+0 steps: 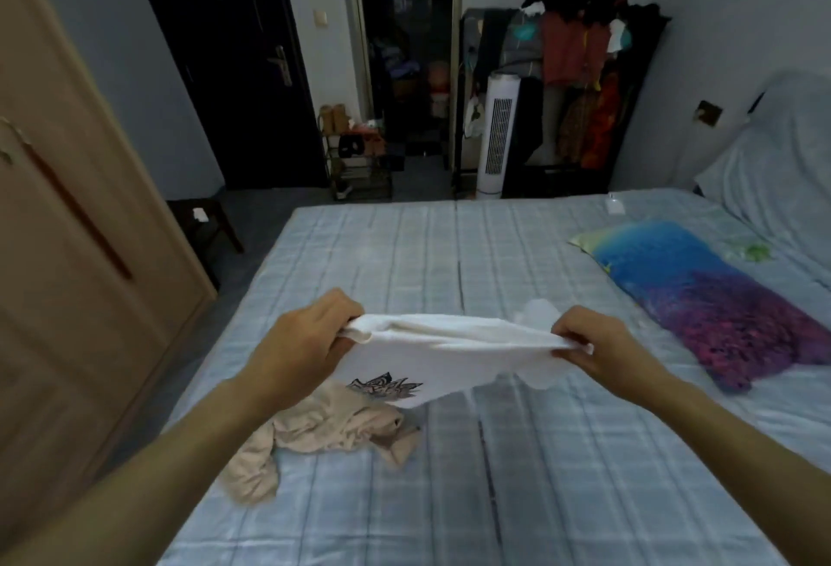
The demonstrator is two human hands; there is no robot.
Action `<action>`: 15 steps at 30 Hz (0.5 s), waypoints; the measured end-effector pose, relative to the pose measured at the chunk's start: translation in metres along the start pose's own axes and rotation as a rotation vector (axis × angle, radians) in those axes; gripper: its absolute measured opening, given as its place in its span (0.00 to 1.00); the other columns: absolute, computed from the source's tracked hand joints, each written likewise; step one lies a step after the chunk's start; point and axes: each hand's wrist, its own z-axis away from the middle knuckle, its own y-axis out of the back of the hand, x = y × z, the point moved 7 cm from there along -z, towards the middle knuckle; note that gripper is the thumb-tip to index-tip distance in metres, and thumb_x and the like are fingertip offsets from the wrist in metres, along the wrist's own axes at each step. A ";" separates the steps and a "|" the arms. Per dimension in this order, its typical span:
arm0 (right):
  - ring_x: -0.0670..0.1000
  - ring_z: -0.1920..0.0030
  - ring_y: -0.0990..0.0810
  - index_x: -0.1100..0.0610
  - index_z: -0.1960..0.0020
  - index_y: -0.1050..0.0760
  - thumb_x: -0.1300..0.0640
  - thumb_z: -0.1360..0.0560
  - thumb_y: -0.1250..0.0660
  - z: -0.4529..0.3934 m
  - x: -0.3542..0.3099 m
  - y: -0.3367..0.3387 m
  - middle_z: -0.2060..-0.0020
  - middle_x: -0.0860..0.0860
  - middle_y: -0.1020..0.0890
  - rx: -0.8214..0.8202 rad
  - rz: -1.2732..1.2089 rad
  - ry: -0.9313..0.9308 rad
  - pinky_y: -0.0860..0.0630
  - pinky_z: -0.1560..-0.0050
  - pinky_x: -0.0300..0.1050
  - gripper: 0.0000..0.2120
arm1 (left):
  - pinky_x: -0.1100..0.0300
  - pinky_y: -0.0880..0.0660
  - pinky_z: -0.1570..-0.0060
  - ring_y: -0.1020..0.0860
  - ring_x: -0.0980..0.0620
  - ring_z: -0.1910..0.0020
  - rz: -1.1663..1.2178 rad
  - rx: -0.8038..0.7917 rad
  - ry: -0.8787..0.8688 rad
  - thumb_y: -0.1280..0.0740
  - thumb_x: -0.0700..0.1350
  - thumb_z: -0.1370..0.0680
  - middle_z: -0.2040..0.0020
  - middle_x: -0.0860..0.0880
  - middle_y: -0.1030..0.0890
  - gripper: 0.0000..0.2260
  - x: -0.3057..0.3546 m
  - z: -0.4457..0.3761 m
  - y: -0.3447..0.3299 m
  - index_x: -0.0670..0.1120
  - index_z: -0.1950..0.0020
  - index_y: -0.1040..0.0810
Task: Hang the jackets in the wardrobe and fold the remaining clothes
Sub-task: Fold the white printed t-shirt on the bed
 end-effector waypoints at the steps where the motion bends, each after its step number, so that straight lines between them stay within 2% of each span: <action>1: 0.41 0.61 0.27 0.56 0.57 0.23 0.64 0.30 0.23 0.023 0.003 -0.016 0.61 0.45 0.24 -0.055 -0.014 0.000 0.32 0.57 0.30 0.10 | 0.53 0.27 0.71 0.23 0.46 0.67 0.022 -0.049 0.001 0.40 0.48 0.21 0.56 0.46 0.22 0.10 0.011 0.021 -0.014 0.45 0.48 0.24; 4: 0.45 0.60 0.25 0.57 0.55 0.22 0.62 0.28 0.24 0.099 0.012 -0.072 0.59 0.47 0.23 -0.201 -0.042 -0.038 0.28 0.57 0.39 0.07 | 0.57 0.28 0.70 0.23 0.50 0.65 0.069 -0.162 0.020 0.39 0.48 0.22 0.56 0.49 0.22 0.06 0.043 0.089 -0.058 0.51 0.47 0.29; 7: 0.50 0.58 0.23 0.59 0.53 0.22 0.61 0.27 0.26 0.183 0.011 -0.129 0.57 0.50 0.22 -0.349 -0.073 -0.115 0.26 0.55 0.45 0.06 | 0.59 0.28 0.70 0.23 0.51 0.64 0.140 -0.302 0.076 0.33 0.46 0.23 0.54 0.50 0.21 0.10 0.080 0.161 -0.096 0.53 0.44 0.29; 9: 0.50 0.58 0.24 0.59 0.54 0.22 0.61 0.27 0.26 0.235 0.002 -0.161 0.58 0.49 0.22 -0.439 -0.077 -0.136 0.27 0.54 0.45 0.05 | 0.60 0.28 0.69 0.23 0.51 0.63 0.211 -0.396 0.125 0.27 0.39 0.27 0.52 0.49 0.21 0.18 0.102 0.207 -0.115 0.53 0.43 0.29; 10: 0.50 0.58 0.25 0.59 0.54 0.22 0.60 0.27 0.26 0.259 -0.003 -0.173 0.58 0.48 0.23 -0.470 -0.082 -0.147 0.28 0.55 0.44 0.05 | 0.59 0.28 0.68 0.22 0.49 0.63 0.229 -0.430 0.144 0.26 0.38 0.27 0.51 0.49 0.21 0.18 0.111 0.229 -0.122 0.51 0.43 0.28; 13: 0.47 0.60 0.27 0.58 0.56 0.23 0.60 0.27 0.26 0.315 -0.017 -0.195 0.60 0.46 0.25 -0.496 -0.100 -0.209 0.31 0.57 0.42 0.06 | 0.54 0.26 0.62 0.20 0.43 0.58 0.241 -0.532 0.244 0.31 0.39 0.23 0.46 0.47 0.21 0.13 0.131 0.290 -0.138 0.48 0.40 0.25; 15: 0.47 0.61 0.26 0.58 0.56 0.23 0.60 0.28 0.25 0.343 -0.027 -0.205 0.59 0.46 0.25 -0.496 -0.090 -0.245 0.30 0.57 0.42 0.06 | 0.54 0.27 0.60 0.21 0.44 0.57 0.222 -0.587 0.255 0.32 0.41 0.22 0.44 0.48 0.21 0.11 0.143 0.323 -0.146 0.45 0.39 0.23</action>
